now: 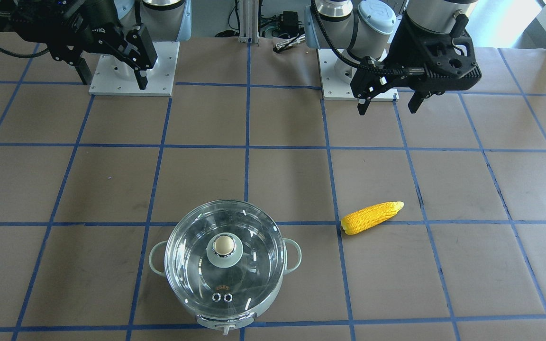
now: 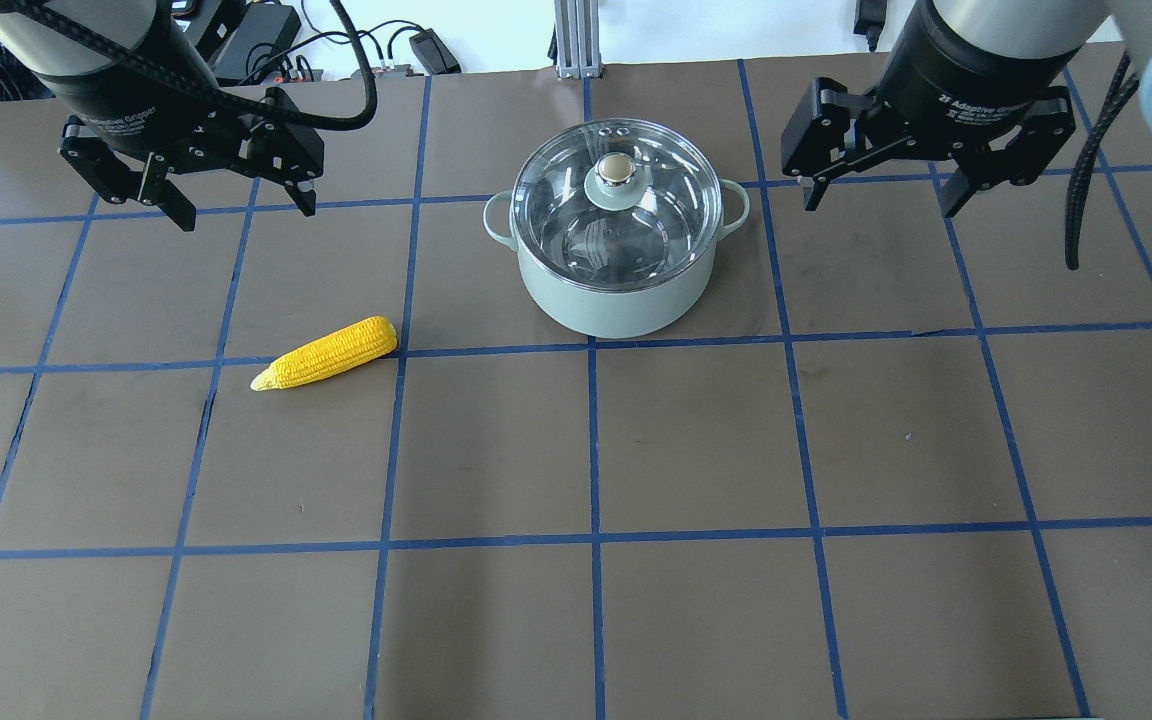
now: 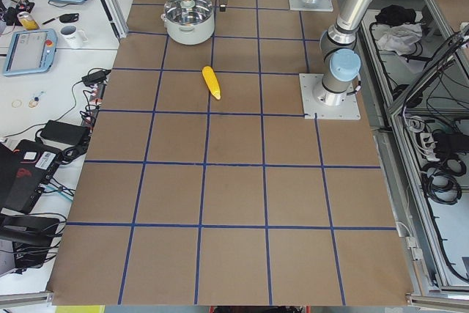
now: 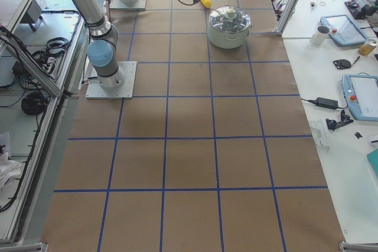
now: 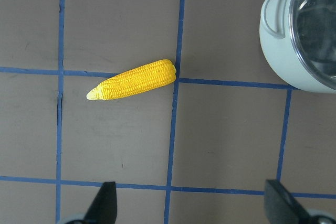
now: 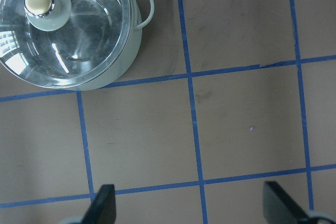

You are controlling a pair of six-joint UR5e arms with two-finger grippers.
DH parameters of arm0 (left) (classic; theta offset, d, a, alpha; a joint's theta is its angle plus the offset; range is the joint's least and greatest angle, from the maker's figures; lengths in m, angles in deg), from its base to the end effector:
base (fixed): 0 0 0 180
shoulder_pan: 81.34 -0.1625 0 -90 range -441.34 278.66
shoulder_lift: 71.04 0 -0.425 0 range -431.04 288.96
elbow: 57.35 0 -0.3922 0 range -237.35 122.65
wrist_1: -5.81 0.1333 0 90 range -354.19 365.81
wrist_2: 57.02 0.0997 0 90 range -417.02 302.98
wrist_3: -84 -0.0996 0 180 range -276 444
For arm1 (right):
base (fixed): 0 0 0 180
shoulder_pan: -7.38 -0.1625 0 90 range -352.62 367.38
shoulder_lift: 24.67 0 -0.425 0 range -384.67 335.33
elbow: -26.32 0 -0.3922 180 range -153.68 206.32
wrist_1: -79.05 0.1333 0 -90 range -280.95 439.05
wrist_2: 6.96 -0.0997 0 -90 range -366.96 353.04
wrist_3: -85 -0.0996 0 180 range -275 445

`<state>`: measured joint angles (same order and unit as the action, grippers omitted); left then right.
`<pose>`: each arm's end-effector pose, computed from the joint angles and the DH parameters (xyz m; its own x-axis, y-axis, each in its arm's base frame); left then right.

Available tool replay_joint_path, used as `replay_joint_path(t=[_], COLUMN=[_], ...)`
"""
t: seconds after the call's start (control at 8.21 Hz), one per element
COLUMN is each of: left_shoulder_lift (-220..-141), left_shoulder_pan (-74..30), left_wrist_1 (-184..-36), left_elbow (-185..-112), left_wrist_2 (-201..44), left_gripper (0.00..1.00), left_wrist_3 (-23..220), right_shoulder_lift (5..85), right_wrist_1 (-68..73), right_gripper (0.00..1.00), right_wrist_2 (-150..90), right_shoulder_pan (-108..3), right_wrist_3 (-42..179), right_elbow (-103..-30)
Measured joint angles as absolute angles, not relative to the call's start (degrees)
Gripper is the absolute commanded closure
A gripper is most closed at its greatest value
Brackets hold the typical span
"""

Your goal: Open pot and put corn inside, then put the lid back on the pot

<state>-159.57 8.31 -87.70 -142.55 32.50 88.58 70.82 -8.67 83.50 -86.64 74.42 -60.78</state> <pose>-0.1312 -0.4841 0.5355 -0.9963 -0.0854 0.0122 -0.0859 0.9952 -0.0473 0.1642 -0.4467 0.5544 -0.9934 0.1140 -0.0117 0.1146 0.9877 -0.1061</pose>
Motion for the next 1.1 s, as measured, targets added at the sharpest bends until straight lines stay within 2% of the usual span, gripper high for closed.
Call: replay_joint_path(t=[0.73,1.1], left_shoulder_lift=[-160.21,-163.88], left_shoulder_pan=[7.7,7.38], left_wrist_1=[-86.96,-81.36], left_elbow=[-142.39,-143.01], left_wrist_2=[31.92,32.02], left_gripper=[0.0,0.0], left_wrist_3=[90.64,109.4], right_shoulder_lift=[70.73,70.63], right_wrist_1=[-8.66,-8.7], right_gripper=[0.0,0.0], right_wrist_2=[83.54,83.56], right_shoulder_pan=[-86.53,-86.44], right_wrist_3=[74.7,77.91], right_elbow=[-60.78,-60.78])
